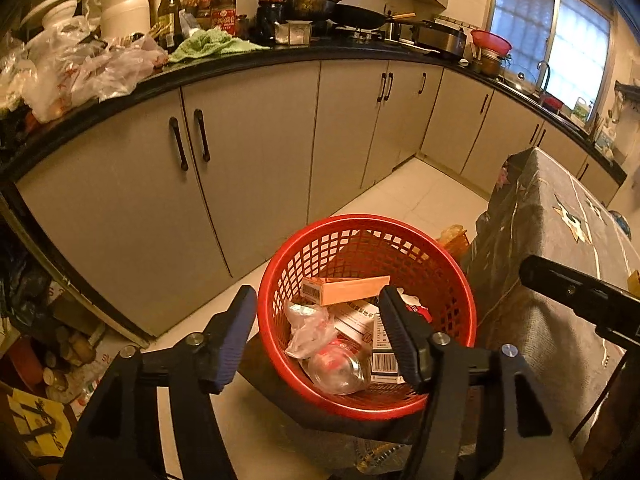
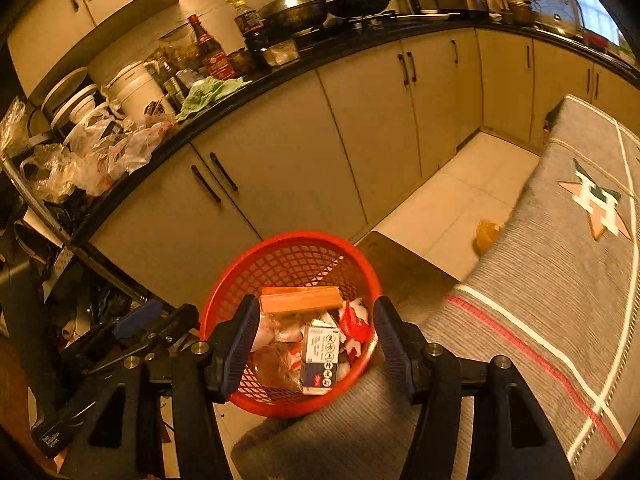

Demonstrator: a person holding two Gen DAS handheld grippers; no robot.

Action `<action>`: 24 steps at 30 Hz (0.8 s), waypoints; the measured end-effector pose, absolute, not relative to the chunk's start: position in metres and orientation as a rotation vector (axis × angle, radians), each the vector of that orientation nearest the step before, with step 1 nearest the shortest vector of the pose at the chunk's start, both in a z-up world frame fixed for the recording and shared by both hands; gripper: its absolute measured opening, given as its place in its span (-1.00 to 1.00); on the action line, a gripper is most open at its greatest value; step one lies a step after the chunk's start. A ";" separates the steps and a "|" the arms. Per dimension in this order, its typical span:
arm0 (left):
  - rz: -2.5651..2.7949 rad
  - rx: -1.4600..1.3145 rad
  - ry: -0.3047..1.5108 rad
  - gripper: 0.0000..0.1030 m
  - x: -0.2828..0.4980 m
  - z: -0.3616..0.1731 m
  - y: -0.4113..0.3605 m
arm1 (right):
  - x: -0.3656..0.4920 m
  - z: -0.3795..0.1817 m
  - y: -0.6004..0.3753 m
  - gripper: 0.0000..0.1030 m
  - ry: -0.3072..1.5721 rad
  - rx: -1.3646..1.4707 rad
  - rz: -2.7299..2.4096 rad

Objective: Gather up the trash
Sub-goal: 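Open left tool to drop the plastic bag while right tool drops the orange box, then return both open tools to the table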

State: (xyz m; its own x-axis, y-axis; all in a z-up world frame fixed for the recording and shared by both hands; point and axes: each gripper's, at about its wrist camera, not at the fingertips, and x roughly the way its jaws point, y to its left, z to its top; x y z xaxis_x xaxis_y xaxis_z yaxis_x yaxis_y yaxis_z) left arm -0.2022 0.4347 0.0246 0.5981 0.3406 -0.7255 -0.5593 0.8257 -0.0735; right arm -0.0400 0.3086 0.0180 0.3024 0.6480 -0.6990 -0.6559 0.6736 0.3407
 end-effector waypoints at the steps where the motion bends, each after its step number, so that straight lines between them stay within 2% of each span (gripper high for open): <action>1: 0.535 -0.302 0.766 0.23 -0.202 0.026 0.433 | -0.041 0.018 0.304 0.24 0.923 -0.004 0.859; 24: 0.623 -0.112 0.693 0.48 -0.218 0.075 0.360 | -0.086 0.046 0.208 0.31 0.819 0.046 0.787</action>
State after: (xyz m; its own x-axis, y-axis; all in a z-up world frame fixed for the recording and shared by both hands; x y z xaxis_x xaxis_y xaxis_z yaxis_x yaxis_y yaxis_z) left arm -0.2183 0.3597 0.0749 0.5966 0.4995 -0.6282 -0.5717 0.8138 0.1043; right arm -0.0858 0.2083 0.0461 0.4212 0.6452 -0.6374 -0.6112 0.7212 0.3262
